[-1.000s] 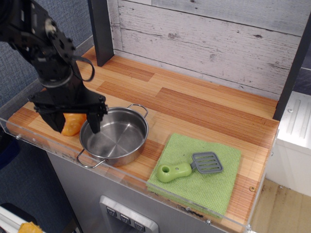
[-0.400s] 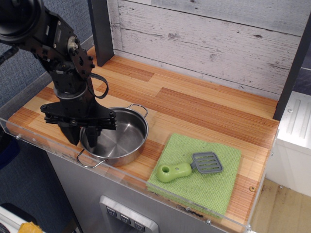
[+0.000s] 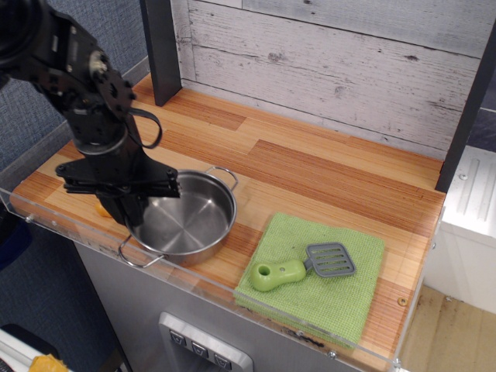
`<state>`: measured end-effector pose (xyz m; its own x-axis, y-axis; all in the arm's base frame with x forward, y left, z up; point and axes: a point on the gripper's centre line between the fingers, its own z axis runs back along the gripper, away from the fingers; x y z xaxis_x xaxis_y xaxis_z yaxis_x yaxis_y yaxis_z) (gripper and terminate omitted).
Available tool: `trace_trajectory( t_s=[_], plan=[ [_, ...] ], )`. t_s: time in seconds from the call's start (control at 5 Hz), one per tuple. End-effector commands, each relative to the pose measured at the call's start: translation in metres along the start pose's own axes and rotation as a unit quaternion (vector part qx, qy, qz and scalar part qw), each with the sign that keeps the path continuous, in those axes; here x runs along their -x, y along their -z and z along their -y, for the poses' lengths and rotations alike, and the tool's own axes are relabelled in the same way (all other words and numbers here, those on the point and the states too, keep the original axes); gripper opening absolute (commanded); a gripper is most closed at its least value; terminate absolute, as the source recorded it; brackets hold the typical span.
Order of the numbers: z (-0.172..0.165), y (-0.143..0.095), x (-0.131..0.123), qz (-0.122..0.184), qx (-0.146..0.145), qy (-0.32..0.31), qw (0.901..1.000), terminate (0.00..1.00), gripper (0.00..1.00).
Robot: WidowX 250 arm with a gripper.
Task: Place the pot behind the green towel.
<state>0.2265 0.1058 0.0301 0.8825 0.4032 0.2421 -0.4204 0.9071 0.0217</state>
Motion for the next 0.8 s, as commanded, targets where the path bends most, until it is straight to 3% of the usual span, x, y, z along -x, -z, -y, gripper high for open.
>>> trace_trajectory(
  t_s=[0.0, 0.2, 0.6],
  plan=[
    [-0.009, -0.015, -0.010, 0.015, -0.006, -0.021, 0.9997, 0.00, 0.00],
    [-0.011, -0.037, -0.024, 0.042, 0.013, -0.066, 0.9968, 0.00, 0.00],
    [0.005, -0.095, -0.054, 0.126, 0.061, -0.082, 0.9867, 0.00, 0.00]
  ],
)
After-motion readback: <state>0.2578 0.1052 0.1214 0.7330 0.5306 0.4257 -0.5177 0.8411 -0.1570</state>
